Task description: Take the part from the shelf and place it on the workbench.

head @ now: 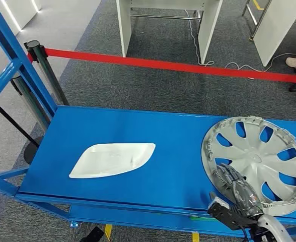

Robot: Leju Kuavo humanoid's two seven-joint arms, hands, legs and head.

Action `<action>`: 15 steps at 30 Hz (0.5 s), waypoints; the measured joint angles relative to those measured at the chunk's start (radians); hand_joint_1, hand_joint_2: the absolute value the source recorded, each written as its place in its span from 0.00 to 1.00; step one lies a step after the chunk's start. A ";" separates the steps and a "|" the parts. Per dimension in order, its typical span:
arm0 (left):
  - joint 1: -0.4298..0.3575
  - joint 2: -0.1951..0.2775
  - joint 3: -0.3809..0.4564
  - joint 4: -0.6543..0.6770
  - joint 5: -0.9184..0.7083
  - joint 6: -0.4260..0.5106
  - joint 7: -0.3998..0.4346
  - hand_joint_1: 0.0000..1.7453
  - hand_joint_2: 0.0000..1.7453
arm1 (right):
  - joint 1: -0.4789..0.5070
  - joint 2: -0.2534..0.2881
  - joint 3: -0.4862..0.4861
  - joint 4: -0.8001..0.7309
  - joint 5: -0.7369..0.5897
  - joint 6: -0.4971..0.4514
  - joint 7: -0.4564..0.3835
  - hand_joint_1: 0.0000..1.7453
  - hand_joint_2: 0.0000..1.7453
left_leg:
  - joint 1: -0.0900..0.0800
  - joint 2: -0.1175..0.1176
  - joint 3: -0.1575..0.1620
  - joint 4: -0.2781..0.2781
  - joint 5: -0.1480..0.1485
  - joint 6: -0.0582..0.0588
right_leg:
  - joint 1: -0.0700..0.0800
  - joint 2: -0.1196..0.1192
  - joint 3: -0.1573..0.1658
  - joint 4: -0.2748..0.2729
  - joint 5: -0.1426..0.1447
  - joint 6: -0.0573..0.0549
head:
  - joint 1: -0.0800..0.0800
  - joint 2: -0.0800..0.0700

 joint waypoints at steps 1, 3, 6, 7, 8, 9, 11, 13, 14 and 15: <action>0.000 0.000 -0.002 0.000 -0.002 0.001 0.005 0.00 0.00 | -0.004 0.001 0.005 0.007 0.005 -0.001 0.007 0.00 1.00 | 0.000 0.001 0.000 0.000 0.000 0.000 | 0.000 0.000 -0.019 0.041 -0.016 0.002 | 0.000 0.000; 0.001 0.000 -0.009 0.000 -0.008 0.004 0.021 0.00 0.00 | -0.014 0.003 0.018 0.025 0.015 -0.007 0.024 0.00 1.00 | 0.000 0.003 0.000 0.000 -0.001 0.001 | -0.001 0.000 -0.057 0.120 -0.038 0.006 | 0.000 0.000; 0.001 0.000 -0.018 0.000 -0.015 0.009 0.048 0.00 0.00 | -0.042 0.011 0.039 0.063 0.055 -0.022 0.060 0.00 1.00 | 0.002 0.004 0.006 0.001 -0.003 -0.002 | -0.002 -0.002 -0.012 0.030 0.034 0.007 | 0.000 0.000; 0.001 -0.001 -0.020 0.000 -0.016 0.009 0.053 0.00 0.00 | -0.054 0.014 0.046 0.076 0.079 -0.028 0.075 0.00 1.00 | 0.002 0.004 0.008 0.001 -0.004 -0.004 | -0.002 -0.002 0.028 -0.048 0.063 0.005 | 0.000 0.000; 0.001 -0.001 -0.022 0.000 -0.016 0.010 0.056 0.00 0.00 | -0.066 0.016 0.052 0.088 0.104 -0.031 0.090 0.00 1.00 | 0.001 0.003 0.010 0.003 -0.006 -0.008 | -0.001 -0.002 0.061 -0.111 0.082 0.000 | 0.000 0.000; 0.001 -0.001 -0.023 0.000 -0.016 0.011 0.059 0.00 0.00 | -0.075 0.018 0.058 0.099 0.124 -0.033 0.102 0.00 1.00 | 0.000 0.003 0.011 0.004 -0.007 -0.013 | 0.001 -0.002 0.083 -0.151 0.089 -0.005 | -0.001 0.000; 0.001 0.000 -0.025 0.000 -0.016 0.013 0.063 0.00 0.00 | -0.090 0.021 0.068 0.114 0.147 -0.034 0.116 0.00 1.00 | 0.001 0.003 0.011 0.004 -0.007 -0.024 | 0.006 0.000 0.095 -0.167 0.088 -0.017 | -0.002 0.000; 0.001 0.000 -0.027 0.000 -0.016 0.016 0.064 0.00 0.00 | -0.102 0.023 0.076 0.124 0.163 -0.034 0.125 0.00 1.00 | 0.005 0.002 0.009 0.013 -0.014 -0.036 | 0.005 -0.001 0.101 -0.172 0.095 -0.031 | -0.002 0.000; 0.002 0.000 -0.028 0.000 -0.015 0.018 0.064 0.00 0.00 | -0.109 0.024 0.079 0.128 0.173 -0.033 0.132 0.00 1.00 | 0.007 0.002 0.000 0.036 -0.031 -0.042 | 0.003 -0.002 0.102 -0.176 0.098 -0.038 | -0.003 0.000; 0.002 0.001 -0.029 0.000 -0.015 0.019 0.064 0.00 0.00 | -0.114 0.025 0.082 0.133 0.184 -0.033 0.140 0.00 1.00 | 0.009 0.001 -0.018 0.080 -0.059 -0.048 | 0.001 -0.003 0.103 -0.179 0.100 -0.043 | -0.004 0.000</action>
